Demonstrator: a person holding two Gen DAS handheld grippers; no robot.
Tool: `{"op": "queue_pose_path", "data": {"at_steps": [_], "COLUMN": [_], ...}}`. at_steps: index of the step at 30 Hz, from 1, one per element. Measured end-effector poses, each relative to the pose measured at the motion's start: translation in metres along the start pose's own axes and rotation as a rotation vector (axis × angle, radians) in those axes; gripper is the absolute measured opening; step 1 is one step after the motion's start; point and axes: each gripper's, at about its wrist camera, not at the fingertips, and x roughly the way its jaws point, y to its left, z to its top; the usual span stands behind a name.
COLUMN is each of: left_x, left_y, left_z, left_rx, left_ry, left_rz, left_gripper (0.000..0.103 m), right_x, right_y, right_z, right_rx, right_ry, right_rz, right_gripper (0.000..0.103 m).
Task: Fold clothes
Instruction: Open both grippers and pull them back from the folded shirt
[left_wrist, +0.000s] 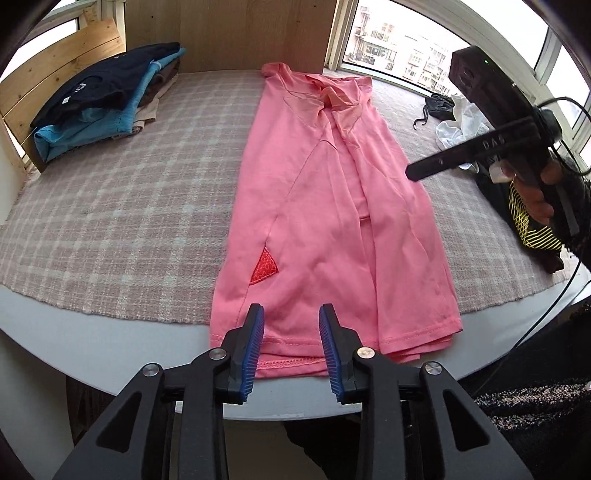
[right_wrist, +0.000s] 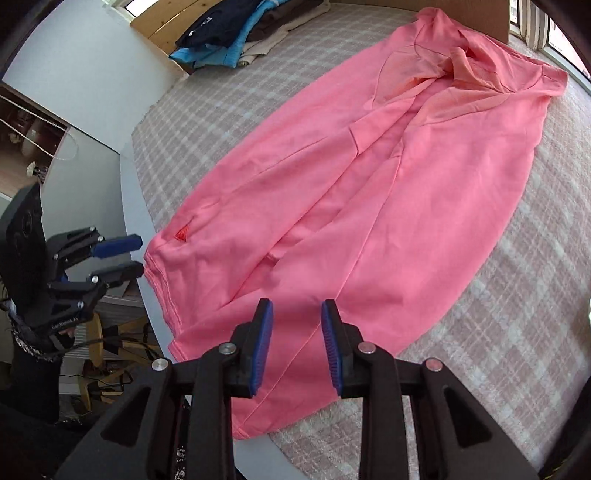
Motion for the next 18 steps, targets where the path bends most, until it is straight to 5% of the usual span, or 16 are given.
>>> {"op": "queue_pose_path", "data": {"at_steps": [4, 7, 13, 18], "left_x": [0.017, 0.024, 0.026, 0.034], "left_y": [0.031, 0.048, 0.073, 0.081], "left_z": [0.020, 0.030, 0.029, 0.021], "left_rx": [0.015, 0.074, 0.193, 0.228], "left_ry": [0.030, 0.048, 0.107, 0.174], "left_rz": [-0.041, -0.076, -0.202, -0.296], "left_gripper": [0.029, 0.029, 0.029, 0.031], "right_x": [0.009, 0.004, -0.025, -0.012], "right_y": [0.020, 0.027, 0.017, 0.030], "right_z": [-0.038, -0.060, -0.110, -0.124], "right_rx": [0.046, 0.156, 0.649, 0.780], "right_ry": [-0.006, 0.032, -0.176, -0.219], "right_rz": [-0.069, -0.095, -0.140, -0.184], "right_gripper": [0.040, 0.041, 0.043, 0.043]}}
